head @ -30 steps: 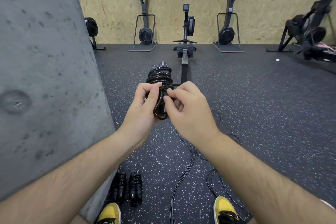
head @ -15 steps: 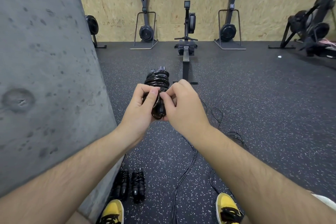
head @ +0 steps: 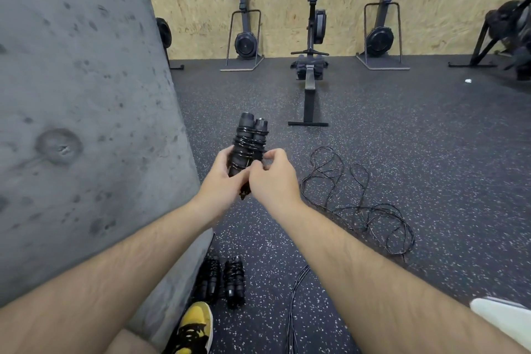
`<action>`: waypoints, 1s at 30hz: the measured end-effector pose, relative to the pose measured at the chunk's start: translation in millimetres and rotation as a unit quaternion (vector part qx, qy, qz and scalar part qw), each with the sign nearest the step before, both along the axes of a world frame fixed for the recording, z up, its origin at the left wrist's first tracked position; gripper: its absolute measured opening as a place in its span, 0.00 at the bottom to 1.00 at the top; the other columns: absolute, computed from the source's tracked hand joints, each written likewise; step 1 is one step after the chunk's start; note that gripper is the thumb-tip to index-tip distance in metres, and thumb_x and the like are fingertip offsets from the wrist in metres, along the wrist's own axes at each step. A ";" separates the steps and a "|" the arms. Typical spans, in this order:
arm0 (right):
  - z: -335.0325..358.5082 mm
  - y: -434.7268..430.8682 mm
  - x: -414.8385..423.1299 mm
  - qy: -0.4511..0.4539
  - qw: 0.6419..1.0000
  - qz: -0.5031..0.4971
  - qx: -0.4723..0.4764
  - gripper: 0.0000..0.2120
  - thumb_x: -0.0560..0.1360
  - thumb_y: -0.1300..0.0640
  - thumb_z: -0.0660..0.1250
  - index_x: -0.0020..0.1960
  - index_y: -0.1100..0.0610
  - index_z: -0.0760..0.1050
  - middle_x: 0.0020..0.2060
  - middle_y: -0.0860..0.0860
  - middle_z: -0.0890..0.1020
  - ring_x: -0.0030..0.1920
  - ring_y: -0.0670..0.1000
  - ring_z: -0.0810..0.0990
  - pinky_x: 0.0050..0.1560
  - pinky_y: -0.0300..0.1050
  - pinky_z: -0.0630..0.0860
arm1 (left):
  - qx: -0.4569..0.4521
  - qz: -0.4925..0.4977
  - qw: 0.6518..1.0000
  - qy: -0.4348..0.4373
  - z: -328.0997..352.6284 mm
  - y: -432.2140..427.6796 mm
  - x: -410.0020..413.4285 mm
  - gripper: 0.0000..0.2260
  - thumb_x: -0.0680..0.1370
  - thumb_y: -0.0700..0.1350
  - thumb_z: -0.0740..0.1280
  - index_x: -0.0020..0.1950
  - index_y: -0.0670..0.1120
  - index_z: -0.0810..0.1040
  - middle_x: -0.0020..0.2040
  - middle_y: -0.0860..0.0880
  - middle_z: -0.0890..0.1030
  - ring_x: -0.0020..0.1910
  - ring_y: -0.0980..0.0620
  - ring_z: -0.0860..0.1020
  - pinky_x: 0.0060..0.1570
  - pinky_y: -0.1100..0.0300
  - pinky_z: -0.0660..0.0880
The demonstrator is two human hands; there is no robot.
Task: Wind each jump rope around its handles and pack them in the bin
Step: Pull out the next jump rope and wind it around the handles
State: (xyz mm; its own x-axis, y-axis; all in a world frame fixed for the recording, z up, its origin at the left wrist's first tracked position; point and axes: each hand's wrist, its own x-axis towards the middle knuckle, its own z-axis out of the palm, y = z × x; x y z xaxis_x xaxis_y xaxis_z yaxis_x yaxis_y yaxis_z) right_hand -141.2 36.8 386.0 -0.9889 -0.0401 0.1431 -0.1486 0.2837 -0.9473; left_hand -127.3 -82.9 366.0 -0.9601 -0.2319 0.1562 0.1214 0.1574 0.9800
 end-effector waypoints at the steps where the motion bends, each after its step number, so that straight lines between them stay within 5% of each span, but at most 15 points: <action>1: -1.6 -6.3 -0.1 -0.013 1.000 0.007 -0.010 0.09 0.78 0.54 0.63 0.56 0.53 0.66 0.46 0.49 0.81 0.47 0.52 0.80 0.43 0.44 0.69 | 0.009 0.000 1.000 -0.001 -1.2 -5.4 -0.6 0.24 0.79 0.41 0.71 0.72 0.52 0.68 0.55 0.53 0.83 0.49 0.60 0.82 0.47 0.60 0.78; 4: -6.7 -26.6 0.9 -0.036 0.998 0.036 -0.031 0.18 0.78 0.51 0.65 0.62 0.51 0.60 0.43 0.46 0.77 0.43 0.48 0.77 0.44 0.43 0.68 | 0.026 0.011 1.000 -0.005 -5.7 -18.4 -3.9 0.25 0.79 0.34 0.69 0.72 0.50 0.67 0.57 0.52 0.80 0.45 0.63 0.82 0.41 0.63 0.78; 7: -16.5 -47.6 0.6 -0.044 0.998 0.046 -0.022 0.29 0.75 0.46 0.69 0.70 0.50 0.60 0.53 0.51 0.81 0.53 0.53 0.81 0.47 0.44 0.71 | 0.045 0.030 0.998 -0.014 -17.9 -22.7 -9.2 0.22 0.81 0.34 0.66 0.70 0.50 0.64 0.56 0.49 0.80 0.43 0.63 0.82 0.43 0.65 0.78; 11: -30.6 -61.8 -6.5 -0.074 0.997 0.012 -0.030 0.31 0.72 0.44 0.73 0.68 0.52 0.61 0.56 0.52 0.81 0.55 0.55 0.81 0.47 0.44 0.70 | 0.075 0.023 0.996 -0.029 -44.5 -23.9 -11.7 0.23 0.81 0.42 0.66 0.73 0.56 0.65 0.62 0.50 0.80 0.56 0.55 0.80 0.51 0.60 0.77; 14: -45.7 -67.3 -21.9 -0.109 0.993 -0.006 -0.044 0.32 0.69 0.43 0.76 0.63 0.52 0.62 0.54 0.51 0.82 0.51 0.53 0.83 0.50 0.47 0.77 | 0.110 0.002 0.993 -0.040 -58.0 -27.8 -11.9 0.31 0.75 0.29 0.59 0.72 0.56 0.68 0.58 0.55 0.83 0.55 0.59 0.81 0.49 0.60 0.76; 16: -57.8 -70.2 -30.4 -0.130 0.990 -0.009 -0.045 0.34 0.65 0.43 0.78 0.61 0.50 0.62 0.51 0.50 0.82 0.48 0.52 0.83 0.52 0.50 0.80 | 0.132 0.006 0.990 -0.048 -62.0 -32.1 -11.4 0.33 0.66 0.31 0.61 0.67 0.56 0.73 0.55 0.57 0.84 0.53 0.60 0.81 0.49 0.59 0.75; 18: -70.5 -69.7 -37.3 -0.144 0.988 0.003 -0.050 0.31 0.67 0.45 0.78 0.61 0.51 0.64 0.48 0.48 0.81 0.45 0.49 0.82 0.49 0.47 0.79 | 0.146 0.022 0.988 -0.053 -67.2 -39.3 -11.6 0.33 0.61 0.35 0.61 0.64 0.54 0.76 0.52 0.55 0.84 0.51 0.58 0.81 0.47 0.60 0.76; 20: -84.3 -65.6 -41.4 -0.159 0.985 0.034 -0.057 0.24 0.71 0.51 0.77 0.61 0.52 0.69 0.47 0.47 0.81 0.44 0.46 0.81 0.48 0.44 0.79 | 0.147 0.046 0.985 -0.072 -75.5 -46.5 -9.0 0.28 0.66 0.35 0.63 0.65 0.49 0.77 0.52 0.48 0.81 0.48 0.53 0.79 0.43 0.62 0.76; 25: -121.4 -53.5 -56.5 -0.260 0.957 0.126 -0.016 0.17 0.72 0.53 0.75 0.59 0.56 0.78 0.51 0.54 0.86 0.51 0.56 0.85 0.60 0.58 0.80 | 0.101 0.068 0.982 -0.146 -118.9 -56.0 -9.3 0.14 0.79 0.35 0.65 0.63 0.46 0.74 0.46 0.46 0.77 0.38 0.54 0.77 0.30 0.68 0.73; 30: -154.6 -46.3 -67.4 -0.369 0.923 0.110 0.008 0.14 0.77 0.56 0.71 0.60 0.62 0.78 0.47 0.58 0.86 0.45 0.58 0.86 0.45 0.55 0.84 | 0.120 0.045 0.971 -0.203 -175.8 -52.4 -18.9 0.15 0.77 0.34 0.69 0.56 0.52 0.76 0.55 0.43 0.82 0.44 0.47 0.81 0.40 0.56 0.77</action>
State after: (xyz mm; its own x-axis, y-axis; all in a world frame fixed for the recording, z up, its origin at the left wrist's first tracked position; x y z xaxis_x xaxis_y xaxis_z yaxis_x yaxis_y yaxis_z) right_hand -208.6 -9.5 231.4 -0.7851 -0.2477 -0.5677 0.4790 0.3383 -0.8100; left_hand -146.1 -135.3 190.2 -0.9055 -0.3002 -0.3001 -0.2868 -0.0885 0.9539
